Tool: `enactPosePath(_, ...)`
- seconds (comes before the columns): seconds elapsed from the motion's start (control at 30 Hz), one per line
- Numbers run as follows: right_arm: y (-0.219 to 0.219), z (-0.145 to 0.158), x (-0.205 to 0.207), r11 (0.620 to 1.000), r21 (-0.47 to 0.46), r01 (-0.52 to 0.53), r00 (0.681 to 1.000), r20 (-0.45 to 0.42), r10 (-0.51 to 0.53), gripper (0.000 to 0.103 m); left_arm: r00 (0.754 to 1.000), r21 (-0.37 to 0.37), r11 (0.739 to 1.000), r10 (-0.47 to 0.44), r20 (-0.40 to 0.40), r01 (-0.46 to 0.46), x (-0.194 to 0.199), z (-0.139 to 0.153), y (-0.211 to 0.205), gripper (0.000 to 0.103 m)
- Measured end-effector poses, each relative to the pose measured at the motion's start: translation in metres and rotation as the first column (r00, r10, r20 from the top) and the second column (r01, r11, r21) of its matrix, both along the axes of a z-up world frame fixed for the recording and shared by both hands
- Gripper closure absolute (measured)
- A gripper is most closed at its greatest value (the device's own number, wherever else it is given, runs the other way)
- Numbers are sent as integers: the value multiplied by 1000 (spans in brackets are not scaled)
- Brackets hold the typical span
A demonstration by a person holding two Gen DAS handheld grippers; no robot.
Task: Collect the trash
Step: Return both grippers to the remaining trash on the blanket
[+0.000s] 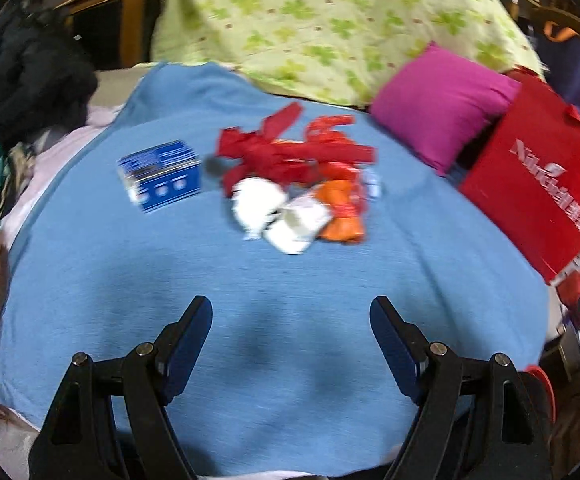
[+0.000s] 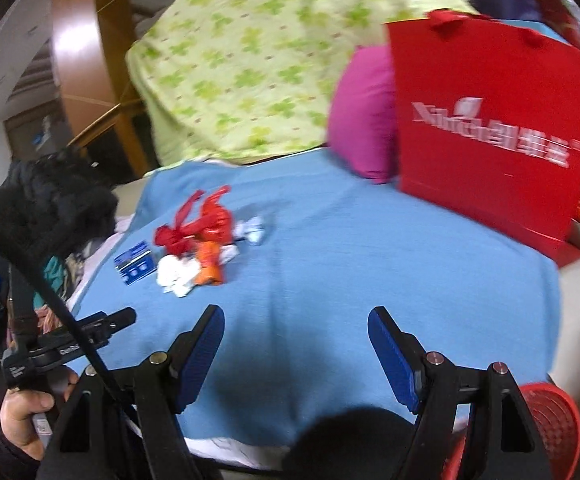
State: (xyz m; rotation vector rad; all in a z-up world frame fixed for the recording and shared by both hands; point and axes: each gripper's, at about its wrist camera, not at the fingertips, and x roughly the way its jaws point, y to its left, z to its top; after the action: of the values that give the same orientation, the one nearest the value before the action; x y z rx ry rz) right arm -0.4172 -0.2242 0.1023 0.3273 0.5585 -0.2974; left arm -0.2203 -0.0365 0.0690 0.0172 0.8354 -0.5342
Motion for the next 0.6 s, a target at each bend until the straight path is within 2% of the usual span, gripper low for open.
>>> enactPosePath(0.23,17,-7,65,994,27,-108,994,-3,108,25,999,34,998,49,4,-50,23,-19,9,22)
enactPosePath(0.47,35,-26,129,976,51,-210,976,-43,212,25,995,9,996,90,34,-90,36,-30,20,22)
enactPosePath(0.6,42,-38,164,965,81,-249,964,-72,255,26,992,-5,992,126,19,-126,44,-35,28,22)
